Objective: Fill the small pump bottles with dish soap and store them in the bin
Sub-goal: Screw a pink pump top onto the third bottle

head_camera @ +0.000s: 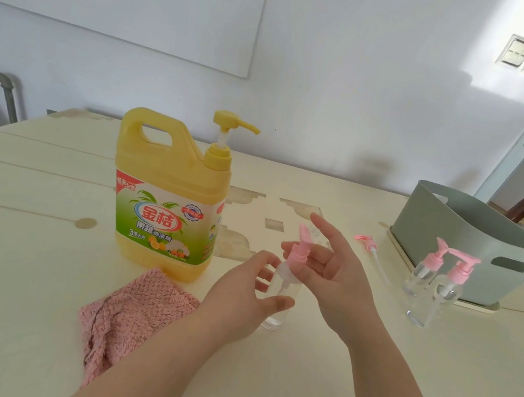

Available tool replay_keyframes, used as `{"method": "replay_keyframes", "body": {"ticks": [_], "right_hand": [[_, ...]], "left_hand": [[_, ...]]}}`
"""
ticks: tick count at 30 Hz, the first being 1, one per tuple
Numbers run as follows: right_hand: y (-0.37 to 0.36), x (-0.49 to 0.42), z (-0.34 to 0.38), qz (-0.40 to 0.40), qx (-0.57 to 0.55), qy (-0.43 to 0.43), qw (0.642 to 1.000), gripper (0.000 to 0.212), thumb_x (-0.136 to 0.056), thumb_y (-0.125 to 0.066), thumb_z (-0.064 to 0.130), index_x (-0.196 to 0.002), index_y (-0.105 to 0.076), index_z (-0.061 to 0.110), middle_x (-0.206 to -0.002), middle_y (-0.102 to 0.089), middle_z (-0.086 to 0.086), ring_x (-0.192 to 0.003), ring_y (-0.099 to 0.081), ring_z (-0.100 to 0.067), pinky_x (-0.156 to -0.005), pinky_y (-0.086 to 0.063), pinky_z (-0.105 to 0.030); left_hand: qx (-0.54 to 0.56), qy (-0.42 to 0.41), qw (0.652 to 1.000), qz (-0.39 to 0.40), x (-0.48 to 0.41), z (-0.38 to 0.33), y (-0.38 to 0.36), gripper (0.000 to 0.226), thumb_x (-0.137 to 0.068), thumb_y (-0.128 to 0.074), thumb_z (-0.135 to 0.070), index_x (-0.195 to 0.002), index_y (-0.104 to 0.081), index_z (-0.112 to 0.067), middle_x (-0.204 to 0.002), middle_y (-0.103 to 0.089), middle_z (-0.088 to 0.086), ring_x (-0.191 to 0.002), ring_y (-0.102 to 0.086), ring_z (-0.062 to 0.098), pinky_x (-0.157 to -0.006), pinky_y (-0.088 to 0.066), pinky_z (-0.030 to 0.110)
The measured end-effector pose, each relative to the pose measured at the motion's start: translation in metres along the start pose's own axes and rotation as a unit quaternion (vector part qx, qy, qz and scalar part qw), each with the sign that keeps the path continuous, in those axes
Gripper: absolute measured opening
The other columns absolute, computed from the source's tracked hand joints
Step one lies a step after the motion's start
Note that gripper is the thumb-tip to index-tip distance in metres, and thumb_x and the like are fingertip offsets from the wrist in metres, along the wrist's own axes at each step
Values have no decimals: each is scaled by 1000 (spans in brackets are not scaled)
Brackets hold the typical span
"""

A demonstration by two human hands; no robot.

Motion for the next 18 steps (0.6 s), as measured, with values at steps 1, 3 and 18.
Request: {"method": "replay_keyframes", "body": {"ticks": [1, 3, 18], "right_hand": [[0, -1, -2, -12, 10, 4, 1000, 64, -83, -71, -2, -133, -48, 30, -97, -74, -4, -100, -69, -16, -92, -52, -38], [-2, -3, -4, -35, 25, 10, 999, 65, -78, -74, -5, -129, -52, 29, -91, -70, -1, -96, -68, -16, -91, -54, -38], [1, -1, 0, -6, -42, -10, 999, 79, -82, -70, -1, -142, -34, 36, -113, -70, -1, -104, -67, -16, -88, -54, -31]], "left_hand": [[0, 0, 1000, 2, 0, 0, 0, 37, -78, -71, -36, -102, -44, -43, -97, -58, -21, -86, -56, -10, -69, -43, 13], [4, 0, 1000, 3, 1, -1, 0, 37, -79, -71, -35, -102, -45, -43, -97, -58, -21, -86, -55, -11, -69, -42, 13], [0, -2, 1000, 0, 1, 0, 0, 36, -78, -72, -35, -99, -44, -45, -99, -60, -20, -88, -57, -8, -75, -46, 16]]}}
Point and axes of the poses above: each hand's wrist, its own x-axis away from the middle knuckle, its own y-axis out of the back of the hand, z = x × y, the point moved 1 cm from there along -x, towards the middle knuckle
